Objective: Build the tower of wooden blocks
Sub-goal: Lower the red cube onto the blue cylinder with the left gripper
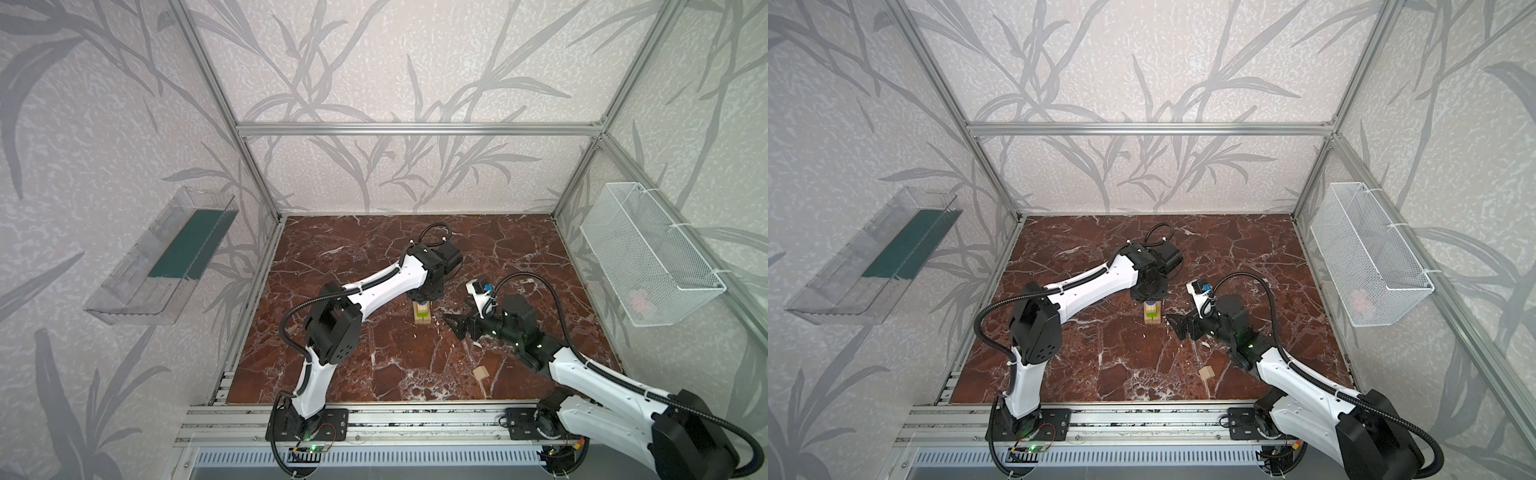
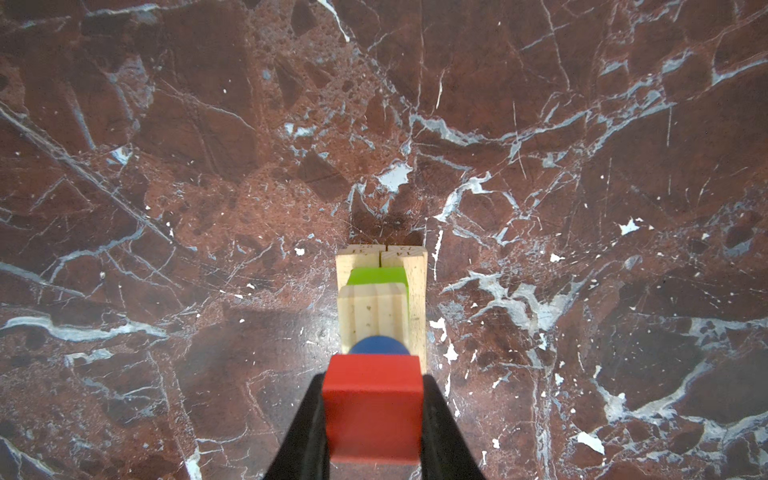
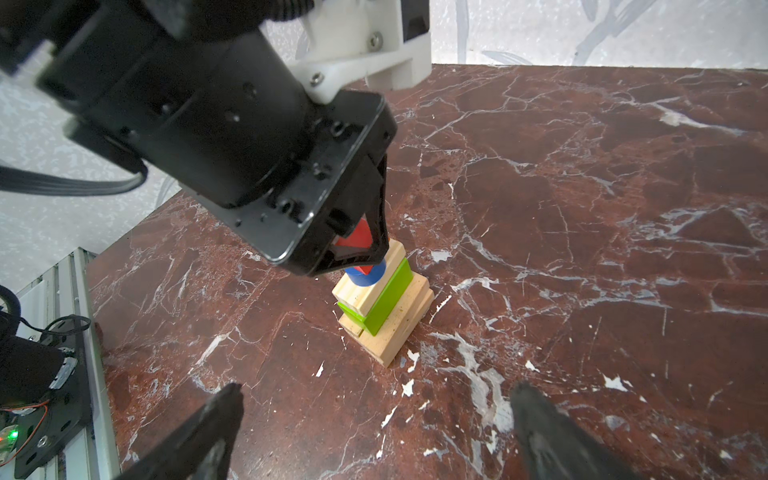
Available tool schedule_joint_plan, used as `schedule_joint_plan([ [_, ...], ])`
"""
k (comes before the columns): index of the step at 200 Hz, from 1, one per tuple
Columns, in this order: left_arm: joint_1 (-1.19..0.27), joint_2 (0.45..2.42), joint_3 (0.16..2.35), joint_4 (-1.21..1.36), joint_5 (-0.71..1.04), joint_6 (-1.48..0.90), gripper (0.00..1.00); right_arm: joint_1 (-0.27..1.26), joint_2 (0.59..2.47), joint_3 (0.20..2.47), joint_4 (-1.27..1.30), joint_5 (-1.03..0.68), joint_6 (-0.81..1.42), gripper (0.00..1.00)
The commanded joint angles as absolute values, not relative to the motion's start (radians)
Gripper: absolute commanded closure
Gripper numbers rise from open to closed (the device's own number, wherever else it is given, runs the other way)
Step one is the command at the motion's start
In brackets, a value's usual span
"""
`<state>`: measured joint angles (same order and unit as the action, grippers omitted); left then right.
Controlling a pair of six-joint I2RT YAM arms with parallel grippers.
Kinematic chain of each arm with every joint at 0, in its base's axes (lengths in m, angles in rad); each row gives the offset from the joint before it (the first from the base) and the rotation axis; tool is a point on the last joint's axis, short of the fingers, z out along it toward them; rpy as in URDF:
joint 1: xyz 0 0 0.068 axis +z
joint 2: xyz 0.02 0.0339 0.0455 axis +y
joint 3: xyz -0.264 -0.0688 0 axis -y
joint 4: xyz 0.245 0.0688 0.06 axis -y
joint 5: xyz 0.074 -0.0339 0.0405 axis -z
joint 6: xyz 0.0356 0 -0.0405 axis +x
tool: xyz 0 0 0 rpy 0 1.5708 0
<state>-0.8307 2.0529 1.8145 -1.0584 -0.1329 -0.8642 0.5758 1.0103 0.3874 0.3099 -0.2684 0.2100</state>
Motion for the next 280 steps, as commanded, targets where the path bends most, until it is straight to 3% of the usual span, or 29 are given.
schedule_joint_plan([
  [1, -0.828, 2.079, 1.844, -1.077, -0.160, -0.868, 0.82, 0.574, 0.988, 0.376, 0.323, -0.255, 0.209, 0.01],
  [142, -0.828, 2.075, 1.848, -1.092, -0.161, -0.867, 0.59, 0.574, 0.981, 0.374, 0.322, -0.250, 0.209, 0.01],
  [280, -0.830, 2.063, 1.842, -1.085, -0.155, -0.867, 0.65, 0.575, 0.983, 0.376, 0.321, -0.248, 0.209, 0.01],
])
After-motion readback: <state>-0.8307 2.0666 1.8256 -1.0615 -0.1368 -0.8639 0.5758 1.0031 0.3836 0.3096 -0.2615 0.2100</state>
